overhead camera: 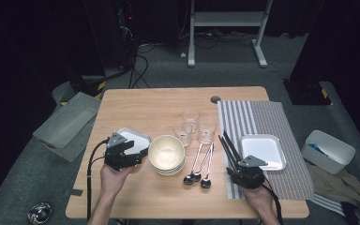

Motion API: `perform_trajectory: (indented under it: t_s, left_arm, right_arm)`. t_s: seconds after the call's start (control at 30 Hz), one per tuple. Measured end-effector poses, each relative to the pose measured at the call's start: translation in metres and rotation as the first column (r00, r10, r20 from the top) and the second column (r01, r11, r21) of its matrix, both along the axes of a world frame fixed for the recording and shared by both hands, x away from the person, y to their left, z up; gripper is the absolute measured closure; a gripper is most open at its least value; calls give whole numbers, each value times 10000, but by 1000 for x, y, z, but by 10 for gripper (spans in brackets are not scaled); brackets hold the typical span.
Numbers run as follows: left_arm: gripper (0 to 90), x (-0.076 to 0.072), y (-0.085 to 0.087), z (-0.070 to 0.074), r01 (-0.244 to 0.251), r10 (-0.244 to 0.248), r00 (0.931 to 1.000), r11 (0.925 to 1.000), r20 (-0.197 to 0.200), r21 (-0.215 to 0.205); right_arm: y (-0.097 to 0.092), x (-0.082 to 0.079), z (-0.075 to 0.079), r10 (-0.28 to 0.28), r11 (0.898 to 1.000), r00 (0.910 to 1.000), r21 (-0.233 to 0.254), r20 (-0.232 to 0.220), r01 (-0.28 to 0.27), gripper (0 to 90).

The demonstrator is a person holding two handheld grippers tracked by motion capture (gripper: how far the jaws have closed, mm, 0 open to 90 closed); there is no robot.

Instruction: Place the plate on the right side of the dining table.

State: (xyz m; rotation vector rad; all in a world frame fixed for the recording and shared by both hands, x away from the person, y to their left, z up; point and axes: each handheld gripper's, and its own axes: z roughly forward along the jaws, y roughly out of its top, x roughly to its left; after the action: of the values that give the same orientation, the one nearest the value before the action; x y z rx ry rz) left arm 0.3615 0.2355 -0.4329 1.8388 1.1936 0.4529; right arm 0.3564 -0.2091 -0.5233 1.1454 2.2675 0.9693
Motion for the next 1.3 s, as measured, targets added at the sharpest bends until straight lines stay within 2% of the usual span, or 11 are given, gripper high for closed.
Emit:
perform_trajectory:
  t_s: [0.03, 0.1, 0.3, 0.4, 0.47, 0.83, 1.07, 1.17, 1.3]
  left_arm:
    - [297, 2, 1, 1, 98, -100, 9999, 9996, -71, -249]
    - [297, 3, 1, 1, 108, -110, 9999, 9995, -78, -291]
    - [301, 9, -9, -1, 364, -366, 9992, 9993, -169, -94]
    - [336, 12, -16, -1, 544, -541, 9985, 9981, -116, 298]
    - [350, 15, -20, -1, 666, -662, 9977, 9972, -149, 332]
    - [369, 26, -37, -3, 941, -937, 9956, 9918, -95, 862]
    - [403, 30, -41, -5, 1018, -1004, 9947, 9918, -222, 774]
    - [412, 31, -43, -7, 954, -943, 9954, 9911, -162, 924]
    - [440, 32, -43, -8, 1017, -1008, 9948, 9905, -143, 923]
  right_arm:
    - [0, 0, 0, -2, 10000, 10000, -3, 4, 2, 472]
    - [0, 0, 0, -2, 10000, 10000, -8, 9, 2, 472]
    - [0, 0, 0, -14, 10000, 10000, -7, -3, 14, 472]
    - [0, 0, 0, -12, 10000, 10000, -9, 0, 12, 472]
    - [0, 0, 0, -13, 10000, 10000, -10, 1, 13, 472]
    - [0, 0, 0, -10, 10000, 10000, -22, 13, 10, 472]
    - [0, 0, 0, -9, 10000, 10000, -21, 11, 9, 473]
    - [0, 0, 0, -8, 10000, 10000, -22, 13, 8, 473]
    - [0, 0, 0, -8, 10000, 10000, -15, 15, 8, 473]
